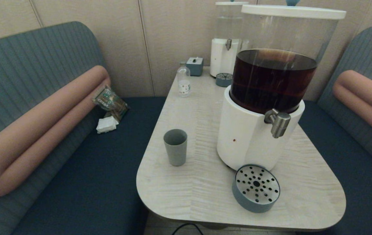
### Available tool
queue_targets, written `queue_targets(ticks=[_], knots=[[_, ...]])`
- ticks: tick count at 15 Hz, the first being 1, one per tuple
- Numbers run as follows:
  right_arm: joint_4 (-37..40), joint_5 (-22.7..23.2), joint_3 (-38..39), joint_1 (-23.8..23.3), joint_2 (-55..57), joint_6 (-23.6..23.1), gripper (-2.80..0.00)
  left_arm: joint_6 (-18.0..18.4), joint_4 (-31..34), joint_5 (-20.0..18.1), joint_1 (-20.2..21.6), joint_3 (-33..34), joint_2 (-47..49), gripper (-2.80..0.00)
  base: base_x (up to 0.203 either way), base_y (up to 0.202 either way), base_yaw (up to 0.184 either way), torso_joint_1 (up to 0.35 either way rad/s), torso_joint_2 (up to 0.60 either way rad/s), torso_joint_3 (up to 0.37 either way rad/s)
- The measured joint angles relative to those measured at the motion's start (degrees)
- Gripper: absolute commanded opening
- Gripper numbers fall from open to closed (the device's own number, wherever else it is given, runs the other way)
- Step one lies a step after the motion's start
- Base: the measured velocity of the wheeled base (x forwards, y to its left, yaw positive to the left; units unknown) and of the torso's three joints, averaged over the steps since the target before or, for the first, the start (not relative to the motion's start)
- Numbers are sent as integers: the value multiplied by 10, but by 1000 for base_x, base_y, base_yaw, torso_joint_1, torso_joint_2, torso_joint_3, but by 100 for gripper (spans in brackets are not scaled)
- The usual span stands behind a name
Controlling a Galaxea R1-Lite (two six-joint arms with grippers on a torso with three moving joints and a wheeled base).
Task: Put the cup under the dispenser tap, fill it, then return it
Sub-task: Pick up the cup
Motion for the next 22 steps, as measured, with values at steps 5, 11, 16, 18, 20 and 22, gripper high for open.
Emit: queue_targets(ticks=[5,11,16,18,20,22], knots=[[0,0,0,0,0,1,-280,-47,-1,-15,0,-89,12,-280,0,0,0,0,0,0],[0,0,0,0,0,1,-280,-123,-123,-41,-1,-285,250,-280,0,0,0,0,0,0],[0,0,0,0,0,0,-280,-111,-205,-218,-1,-292,457,-280,0,0,0,0,0,0],[0,0,0,0,0,0,-280,-105,-217,-295,-1,-274,513,-280,0,0,0,0,0,0],[0,0,0,0,0,0,-280,-99,-260,-366,-1,-267,566,-280,0,0,0,0,0,0],[0,0,0,0,0,0,-280,-69,-333,-399,-1,-263,624,-280,0,0,0,0,0,0]])
